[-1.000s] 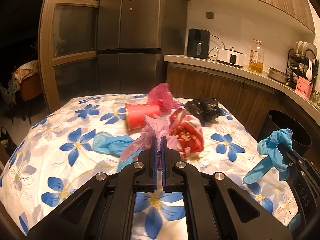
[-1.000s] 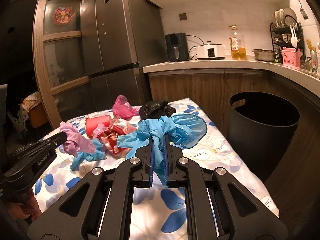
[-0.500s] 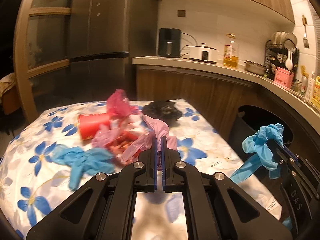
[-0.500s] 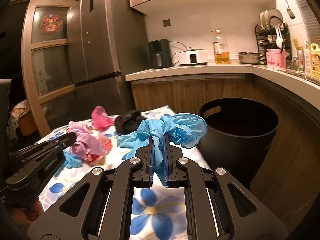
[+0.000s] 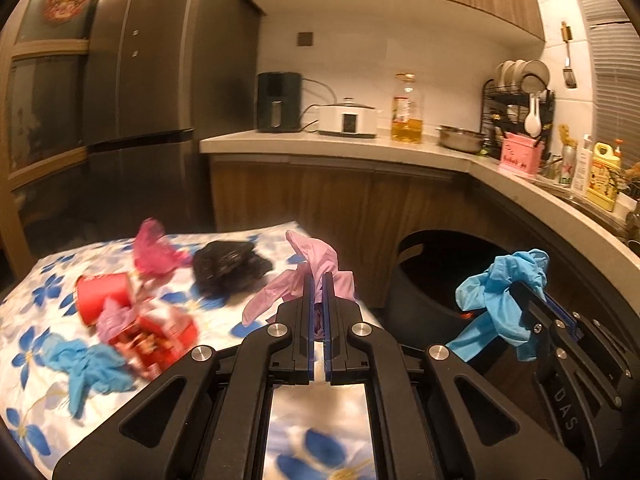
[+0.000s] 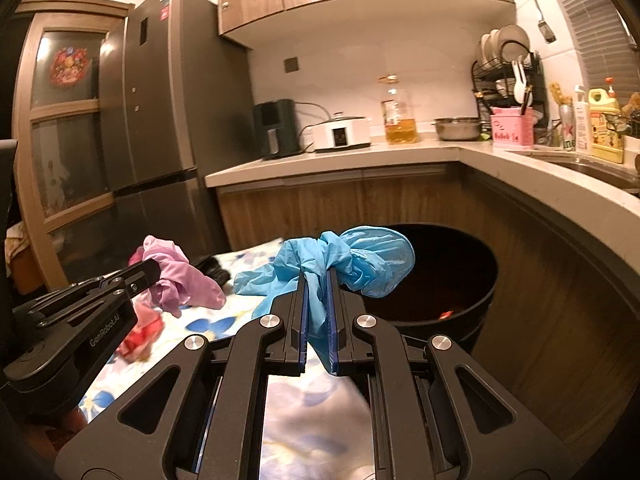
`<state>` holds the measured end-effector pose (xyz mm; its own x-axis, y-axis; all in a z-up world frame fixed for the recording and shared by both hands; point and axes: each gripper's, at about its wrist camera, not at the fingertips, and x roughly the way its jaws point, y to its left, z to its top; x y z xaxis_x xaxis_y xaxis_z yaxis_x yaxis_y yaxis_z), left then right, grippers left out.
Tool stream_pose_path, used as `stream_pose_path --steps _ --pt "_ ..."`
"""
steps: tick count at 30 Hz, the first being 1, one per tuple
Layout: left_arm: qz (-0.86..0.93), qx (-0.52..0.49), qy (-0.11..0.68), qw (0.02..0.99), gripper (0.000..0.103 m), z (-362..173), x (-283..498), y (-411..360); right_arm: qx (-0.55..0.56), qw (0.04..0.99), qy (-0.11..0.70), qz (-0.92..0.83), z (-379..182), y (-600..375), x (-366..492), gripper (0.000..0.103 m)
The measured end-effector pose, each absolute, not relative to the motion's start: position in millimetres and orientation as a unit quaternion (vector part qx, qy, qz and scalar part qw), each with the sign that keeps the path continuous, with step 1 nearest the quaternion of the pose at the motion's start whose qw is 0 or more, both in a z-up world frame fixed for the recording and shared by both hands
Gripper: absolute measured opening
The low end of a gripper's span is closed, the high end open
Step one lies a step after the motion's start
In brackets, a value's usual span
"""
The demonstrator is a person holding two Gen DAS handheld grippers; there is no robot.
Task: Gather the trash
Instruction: 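Lift the blue glove and pink bag and carry both over the black bin, then open both grippers to drop the glove and pink bag into the bin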
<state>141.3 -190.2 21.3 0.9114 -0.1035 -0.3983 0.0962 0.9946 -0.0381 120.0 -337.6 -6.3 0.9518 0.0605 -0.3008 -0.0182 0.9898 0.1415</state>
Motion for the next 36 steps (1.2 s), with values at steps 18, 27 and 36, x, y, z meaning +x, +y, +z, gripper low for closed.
stream_pose_path --steps 18,27,36 --pt "-0.136 -0.012 0.202 0.97 0.003 23.4 184.9 -263.1 0.071 0.985 0.153 -0.031 -3.2 -403.9 155.4 0.008" --pt "-0.156 -0.012 0.205 0.966 0.003 18.6 204.8 -288.3 0.078 0.984 0.159 -0.035 -5.6 -427.9 171.3 0.008" --pt "-0.166 -0.006 0.216 0.962 0.003 10.0 217.0 -299.8 0.076 0.983 0.163 -0.032 -7.6 -438.9 184.5 0.009"
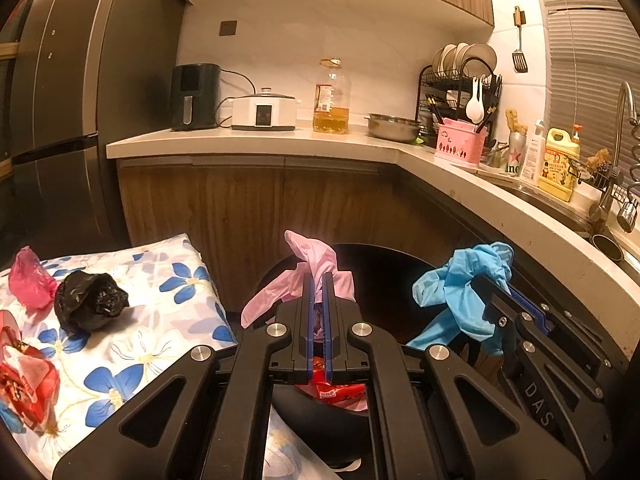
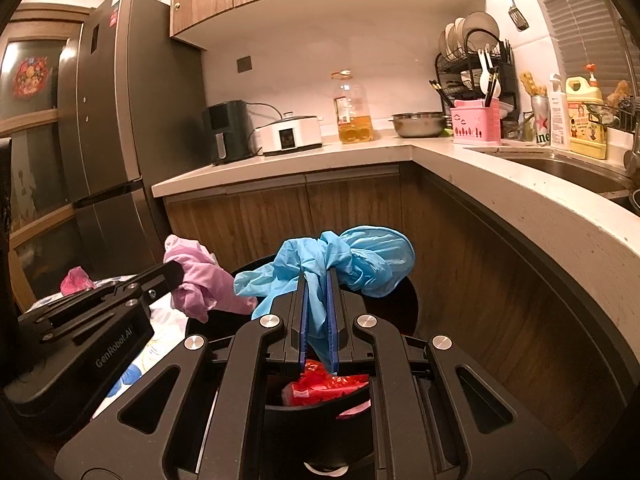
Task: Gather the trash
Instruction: 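Open both grippers to drop the glove and pink bag into the bin, then move both open grippers back to the remaining trash on the table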
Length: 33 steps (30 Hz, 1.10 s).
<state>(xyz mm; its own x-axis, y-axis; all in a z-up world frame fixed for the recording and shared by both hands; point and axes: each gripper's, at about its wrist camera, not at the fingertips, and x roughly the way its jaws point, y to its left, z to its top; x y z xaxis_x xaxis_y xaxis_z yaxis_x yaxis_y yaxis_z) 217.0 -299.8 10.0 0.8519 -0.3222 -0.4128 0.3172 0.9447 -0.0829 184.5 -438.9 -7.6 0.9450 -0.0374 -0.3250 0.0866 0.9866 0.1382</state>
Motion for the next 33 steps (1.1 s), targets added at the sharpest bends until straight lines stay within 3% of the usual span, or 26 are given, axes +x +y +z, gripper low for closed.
stream_pose_path --steps 16,19,21,27,33 --pt "-0.176 -0.002 0.229 0.957 0.004 -0.1 228.8 -306.4 0.085 0.98 0.179 -0.027 -18.0 -444.2 199.9 0.014" --pt "-0.173 -0.002 0.229 0.958 0.013 -0.4 229.2 -307.3 0.083 0.98 0.179 -0.028 -18.9 -445.8 201.8 0.021" --pt "-0.172 -0.007 0.231 0.958 0.025 -1.2 230.2 -305.5 0.084 0.98 0.178 -0.03 -19.6 -446.8 201.2 0.026" --pt "-0.167 -0.007 0.232 0.958 0.04 -2.3 229.0 -302.0 0.093 0.979 0.178 -0.037 -20.9 -451.5 197.9 0.036" --pt "-0.146 -0.004 0.227 0.963 0.058 -2.5 221.7 -291.9 0.094 0.978 0.181 -0.046 -22.0 -450.9 190.8 0.053"
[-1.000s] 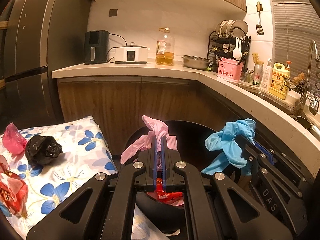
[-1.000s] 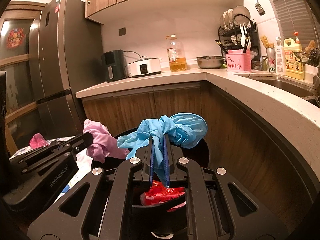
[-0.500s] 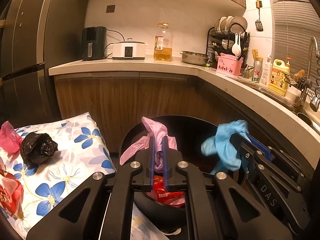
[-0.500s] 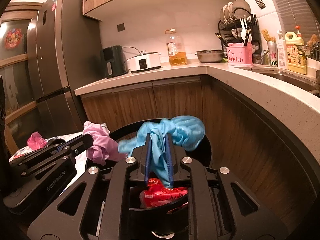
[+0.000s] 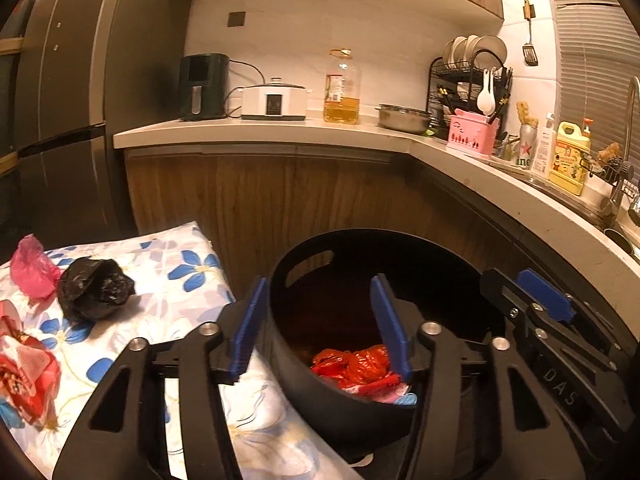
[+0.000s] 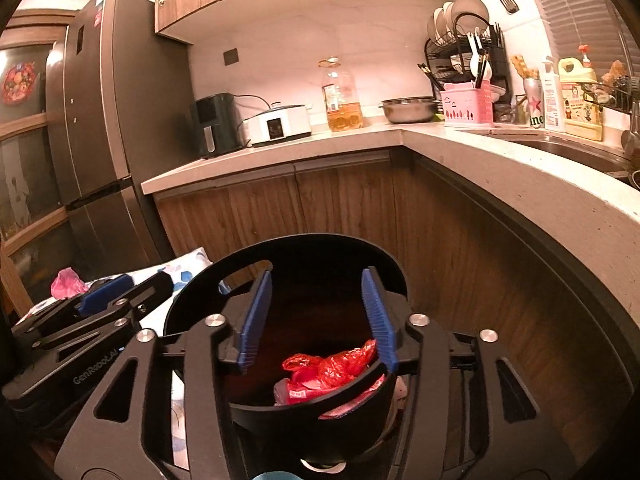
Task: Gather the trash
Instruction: 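Move both open grippers back to the remaining trash on the table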
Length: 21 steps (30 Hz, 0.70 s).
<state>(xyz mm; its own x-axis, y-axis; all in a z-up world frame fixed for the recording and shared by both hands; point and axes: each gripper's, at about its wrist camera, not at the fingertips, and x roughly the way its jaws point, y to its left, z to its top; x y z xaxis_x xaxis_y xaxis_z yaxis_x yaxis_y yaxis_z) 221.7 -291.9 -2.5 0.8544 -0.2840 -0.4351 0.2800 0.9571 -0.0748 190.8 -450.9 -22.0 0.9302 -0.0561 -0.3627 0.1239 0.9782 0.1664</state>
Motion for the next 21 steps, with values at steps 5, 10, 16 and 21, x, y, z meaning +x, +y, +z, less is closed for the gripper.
stream_pose_path --steps 5,10,16,21 --pt "-0.121 0.005 0.225 0.967 0.069 -3.6 209.4 -282.2 0.093 0.977 0.183 -0.051 -20.7 -447.3 181.6 0.07" --pt "-0.1 0.009 0.22 0.97 0.08 -4.5 193.5 -267.3 0.09 0.977 0.185 -0.049 -18.5 -442.1 170.7 0.084" --pt "-0.08 0.006 0.216 0.973 0.089 -2.9 174.9 -246.7 0.088 0.977 0.185 -0.054 -15.3 -433.8 157.1 0.089" --pt "-0.063 0.009 0.212 0.975 0.097 -1.7 157.9 -229.4 0.09 0.977 0.182 -0.062 -10.3 -424.9 143.6 0.09"
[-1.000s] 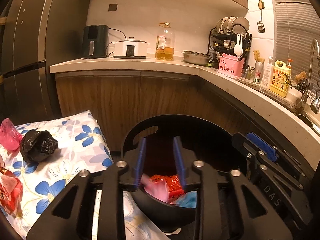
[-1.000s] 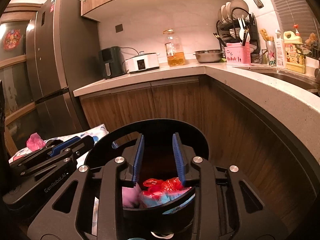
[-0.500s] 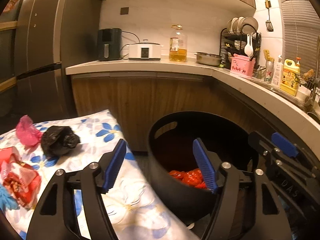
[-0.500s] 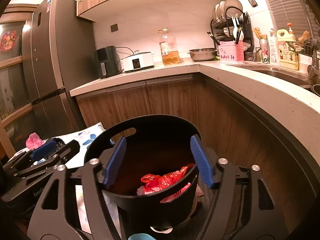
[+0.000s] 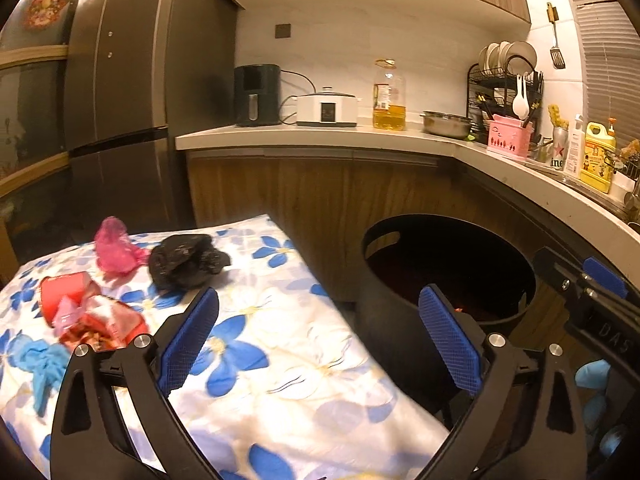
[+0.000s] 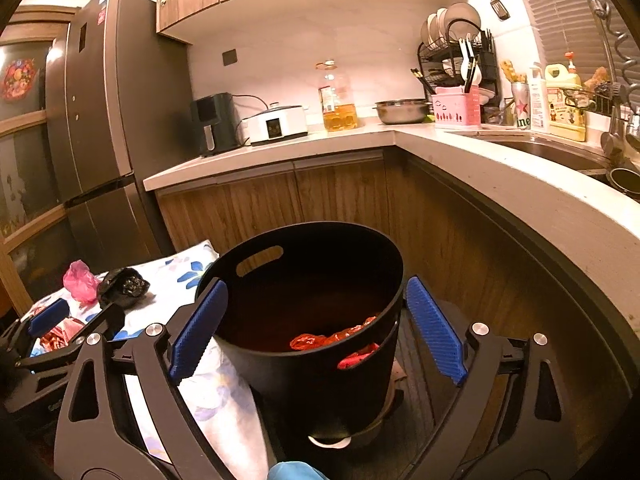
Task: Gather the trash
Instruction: 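Move both open grippers back to the remaining trash on the table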
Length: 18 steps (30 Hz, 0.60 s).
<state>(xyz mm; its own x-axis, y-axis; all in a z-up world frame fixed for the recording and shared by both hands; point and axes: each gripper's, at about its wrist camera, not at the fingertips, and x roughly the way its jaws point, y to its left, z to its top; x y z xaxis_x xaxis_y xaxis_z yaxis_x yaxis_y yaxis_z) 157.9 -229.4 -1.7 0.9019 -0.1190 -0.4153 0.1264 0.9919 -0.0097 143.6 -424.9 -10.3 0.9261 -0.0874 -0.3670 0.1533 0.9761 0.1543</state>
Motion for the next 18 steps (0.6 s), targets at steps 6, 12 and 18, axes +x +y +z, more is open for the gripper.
stream_pose_path --steps 6,12,18 --pt "-0.047 0.011 0.214 0.976 0.097 -1.5 140.6 -210.8 0.087 0.979 0.175 -0.059 -7.1 -408.4 129.7 0.091" --pt "-0.025 0.001 0.209 0.978 0.097 0.1 122.6 -183.4 0.087 0.979 0.176 -0.047 -8.1 -386.4 115.8 0.091" --pt "0.0 -0.006 0.201 0.98 0.097 1.9 106.8 -154.1 0.081 0.981 0.172 -0.029 -8.4 -357.5 106.5 0.091"
